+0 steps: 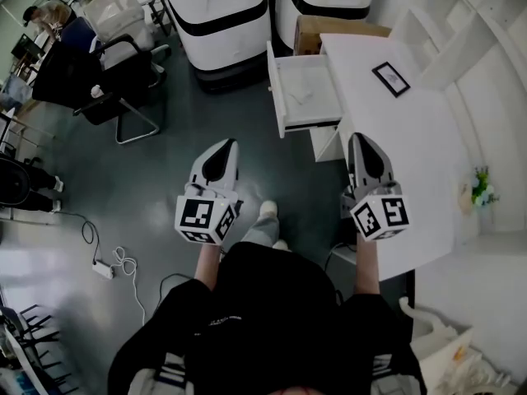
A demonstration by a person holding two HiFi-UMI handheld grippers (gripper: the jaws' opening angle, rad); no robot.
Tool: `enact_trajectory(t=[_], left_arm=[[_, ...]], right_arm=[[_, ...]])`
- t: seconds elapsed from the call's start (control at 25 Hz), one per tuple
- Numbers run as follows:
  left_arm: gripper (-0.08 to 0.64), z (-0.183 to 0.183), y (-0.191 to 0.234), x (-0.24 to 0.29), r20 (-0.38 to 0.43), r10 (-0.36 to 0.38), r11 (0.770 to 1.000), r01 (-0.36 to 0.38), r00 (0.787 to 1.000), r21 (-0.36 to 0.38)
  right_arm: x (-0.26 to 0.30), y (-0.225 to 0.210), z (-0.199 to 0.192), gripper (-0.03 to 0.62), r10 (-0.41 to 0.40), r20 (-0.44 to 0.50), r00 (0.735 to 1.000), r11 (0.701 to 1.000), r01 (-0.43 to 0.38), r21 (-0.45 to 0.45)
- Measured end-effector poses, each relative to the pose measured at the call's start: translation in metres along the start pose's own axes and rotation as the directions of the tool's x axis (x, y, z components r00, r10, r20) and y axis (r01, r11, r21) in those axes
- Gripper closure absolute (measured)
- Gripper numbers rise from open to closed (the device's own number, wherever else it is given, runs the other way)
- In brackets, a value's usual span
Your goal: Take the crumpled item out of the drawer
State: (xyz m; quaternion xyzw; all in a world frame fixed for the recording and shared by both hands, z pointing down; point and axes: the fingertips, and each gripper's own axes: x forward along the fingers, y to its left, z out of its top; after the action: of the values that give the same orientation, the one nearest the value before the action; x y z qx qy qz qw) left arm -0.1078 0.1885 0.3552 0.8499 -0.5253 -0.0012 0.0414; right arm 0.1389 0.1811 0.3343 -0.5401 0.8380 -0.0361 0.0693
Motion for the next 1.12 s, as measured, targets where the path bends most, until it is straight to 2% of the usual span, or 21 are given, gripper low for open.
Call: enact_trajectory(t=[0.28,0.6,1.12], left_arm=[[0.561,0.003,0.037,0.069,-0.003,-0.039,0.999,0.039,0.999,-0.013],[0.562,-0.003,0.073,0.118,-0.023,-0.083,0.996,0.082,0.996,-0.043],[0.561,-0.032,0.091,0.177,-0.086,-0.114,0.988,0.104,0.990,-0.110]], right_arm=[[0.064,-0.025,-0.008,0.600,-0.039,-0.019,0.999,0.999,0.039,0.018],[0.120,-0.036,-0.019,0.600,-0.065,-0.053,0.997,0.998,0.066,0.021],[0.175,-0.073,-0.052,0.600,-0.087,-0.138,0.987,0.994,0.096,0.053]])
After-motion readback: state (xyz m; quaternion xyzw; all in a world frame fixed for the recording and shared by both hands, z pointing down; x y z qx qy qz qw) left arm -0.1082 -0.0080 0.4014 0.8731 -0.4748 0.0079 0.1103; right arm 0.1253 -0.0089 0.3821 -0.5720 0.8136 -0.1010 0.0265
